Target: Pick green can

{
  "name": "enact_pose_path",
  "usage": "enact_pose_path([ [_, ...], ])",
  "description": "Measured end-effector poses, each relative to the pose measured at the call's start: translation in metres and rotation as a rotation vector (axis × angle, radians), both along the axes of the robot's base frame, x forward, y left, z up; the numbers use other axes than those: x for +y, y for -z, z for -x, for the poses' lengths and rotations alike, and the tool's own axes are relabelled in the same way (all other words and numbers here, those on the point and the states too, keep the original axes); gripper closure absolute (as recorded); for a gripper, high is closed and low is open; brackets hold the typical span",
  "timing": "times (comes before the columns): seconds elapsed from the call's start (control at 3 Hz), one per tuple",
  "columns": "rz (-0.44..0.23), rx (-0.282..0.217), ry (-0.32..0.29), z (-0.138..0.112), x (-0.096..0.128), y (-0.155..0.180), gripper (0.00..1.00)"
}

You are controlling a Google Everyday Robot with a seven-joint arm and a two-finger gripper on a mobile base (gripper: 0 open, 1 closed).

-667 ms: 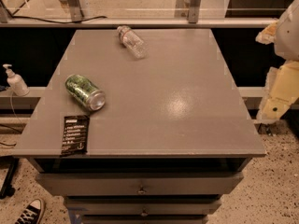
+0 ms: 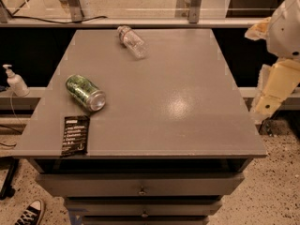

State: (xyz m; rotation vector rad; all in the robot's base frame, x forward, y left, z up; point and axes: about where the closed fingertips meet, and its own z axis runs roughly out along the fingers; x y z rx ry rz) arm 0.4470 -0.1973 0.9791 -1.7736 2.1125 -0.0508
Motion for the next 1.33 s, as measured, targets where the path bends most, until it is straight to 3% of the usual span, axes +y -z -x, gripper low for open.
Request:
enact_pose_path([
  [0.33, -0.082, -0.046, -0.206, -0.016, 0.064, 0.004, 0.00],
  [1.0, -0.265, -0.105, -0.557, -0.040, 0.200, 0.023, 0.00],
  [1.33, -0.265, -0.105, -0.557, -0.040, 0.200, 0.023, 0.00],
])
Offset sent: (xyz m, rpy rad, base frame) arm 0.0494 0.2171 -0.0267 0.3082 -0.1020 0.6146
